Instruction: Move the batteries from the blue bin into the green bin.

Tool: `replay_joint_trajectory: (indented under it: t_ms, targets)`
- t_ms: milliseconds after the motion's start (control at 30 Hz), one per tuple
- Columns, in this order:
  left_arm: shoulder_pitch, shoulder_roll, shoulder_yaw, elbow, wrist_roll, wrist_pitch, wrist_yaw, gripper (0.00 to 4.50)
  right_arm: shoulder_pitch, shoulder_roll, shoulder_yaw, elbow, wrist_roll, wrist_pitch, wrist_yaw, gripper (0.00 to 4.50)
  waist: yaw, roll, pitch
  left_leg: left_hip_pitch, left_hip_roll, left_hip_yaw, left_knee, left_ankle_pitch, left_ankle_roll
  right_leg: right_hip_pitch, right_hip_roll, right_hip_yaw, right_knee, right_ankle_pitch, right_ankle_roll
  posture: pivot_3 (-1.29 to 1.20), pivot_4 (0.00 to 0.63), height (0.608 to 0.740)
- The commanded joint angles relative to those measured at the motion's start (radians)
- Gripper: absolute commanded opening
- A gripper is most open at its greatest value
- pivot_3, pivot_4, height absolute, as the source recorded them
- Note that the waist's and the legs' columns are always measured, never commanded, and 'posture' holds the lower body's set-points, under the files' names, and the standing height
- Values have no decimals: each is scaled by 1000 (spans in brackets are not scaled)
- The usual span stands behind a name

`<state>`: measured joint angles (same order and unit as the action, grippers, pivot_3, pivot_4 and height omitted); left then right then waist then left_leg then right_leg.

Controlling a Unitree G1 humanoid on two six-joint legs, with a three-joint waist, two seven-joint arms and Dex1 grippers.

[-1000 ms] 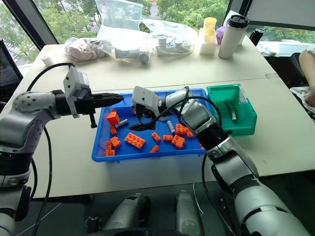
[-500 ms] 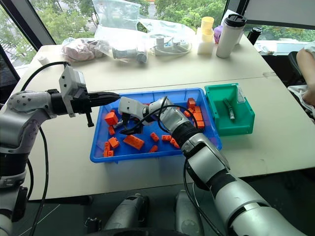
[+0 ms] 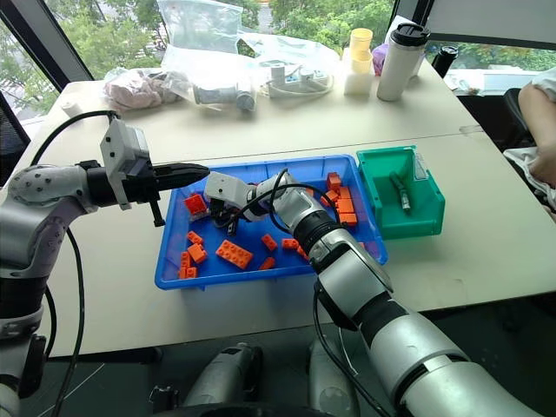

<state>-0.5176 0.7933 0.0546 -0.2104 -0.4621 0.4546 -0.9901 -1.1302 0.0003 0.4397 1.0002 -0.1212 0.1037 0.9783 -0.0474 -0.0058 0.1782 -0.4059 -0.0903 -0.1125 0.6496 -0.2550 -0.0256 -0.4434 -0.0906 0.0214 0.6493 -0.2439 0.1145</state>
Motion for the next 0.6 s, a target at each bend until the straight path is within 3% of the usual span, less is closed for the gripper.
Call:
replay_joint_trajectory:
  t_ms: [33, 200, 300, 467, 600]
  targets:
    - [-12, 0, 21, -16, -4, -10, 3, 0, 3, -7, -14, -76, -11, 22, 15, 26, 0, 0, 0, 0, 0, 0, 0, 0, 0, 0, 0, 0, 0, 0, 0, 0, 150, 740]
    - [-33, -12, 5, 13, 9, -24, -3, 0, 29, -61, -19, -171, -8, 63, 79, 26, 2, 0, 0, 0, 0, 0, 0, 0, 0, 0, 0, 0, 0, 0, 0, 0, 150, 740]
    - [-44, -20, -2, 27, 16, -35, -11, 0, 20, -45, -33, -171, -6, 83, 44, 1221, 1, 0, 0, 0, 0, 0, 0, 0, 0, 0, 0, 0, 0, 0, 0, 0, 150, 740]
    - [-63, -28, -7, 46, 28, -45, -20, 0, -3, -4, -32, -83, -30, 56, -1, 3749, -9, 0, 0, 0, 1, 0, -1, 0, 0, -1, 1, 0, 0, 0, 0, 0, 150, 740]
    - [-59, -17, 2, 43, 31, -47, -22, 0, -22, 26, -45, -22, -33, 26, -27, 3749, -17, 0, 0, 0, 1, -1, -1, 0, -1, -1, 1, 0, 0, 0, 0, 0, 150, 740]
